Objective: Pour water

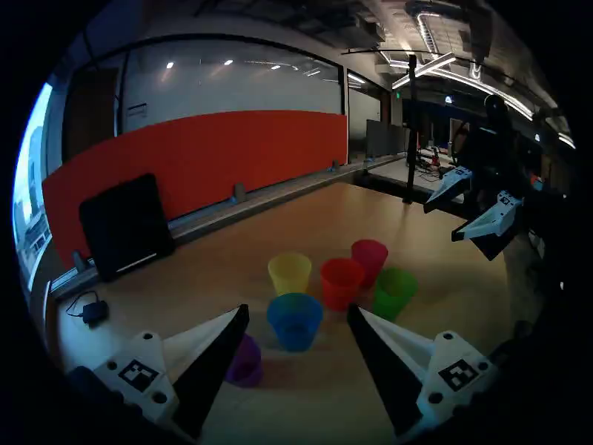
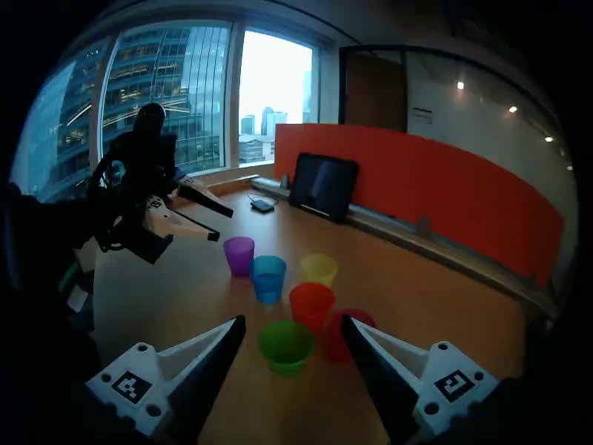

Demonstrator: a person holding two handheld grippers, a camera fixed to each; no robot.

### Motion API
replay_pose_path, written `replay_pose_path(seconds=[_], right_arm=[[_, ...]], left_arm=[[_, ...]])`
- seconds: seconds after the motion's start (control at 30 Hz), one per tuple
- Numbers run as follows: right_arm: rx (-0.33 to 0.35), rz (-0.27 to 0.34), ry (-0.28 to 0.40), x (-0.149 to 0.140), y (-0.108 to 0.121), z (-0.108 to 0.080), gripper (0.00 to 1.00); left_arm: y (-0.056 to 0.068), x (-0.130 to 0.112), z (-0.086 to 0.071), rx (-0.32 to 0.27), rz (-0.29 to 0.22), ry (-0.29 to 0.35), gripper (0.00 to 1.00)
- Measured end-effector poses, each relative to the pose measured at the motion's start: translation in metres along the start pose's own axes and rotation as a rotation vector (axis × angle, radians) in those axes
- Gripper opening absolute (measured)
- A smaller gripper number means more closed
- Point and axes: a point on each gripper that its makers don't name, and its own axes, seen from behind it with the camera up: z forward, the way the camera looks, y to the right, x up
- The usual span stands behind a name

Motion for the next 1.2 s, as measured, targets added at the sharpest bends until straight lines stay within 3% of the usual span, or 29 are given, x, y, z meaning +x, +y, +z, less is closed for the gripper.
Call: replay_pose_path(seconds=[0.53, 0.97, 1.2], right_arm=[[0.032, -0.019, -0.074, -0.042, -0.001, 0.022, 0.99], [0.053, -0.021, -0.112, -0.062, -0.003, 0.036, 0.99], [0.058, -0.032, -0.131, -0.07, -0.004, 0.039, 1.0]], left_arm=[[-0.002, -0.037, 0.034, 0.005, 0.03, -0.112, 0.99], [-0.01, -0.051, 0.061, -0.002, 0.044, -0.186, 0.99], [-0.01, -0.055, 0.073, -0.02, 0.078, -0.219, 0.99]])
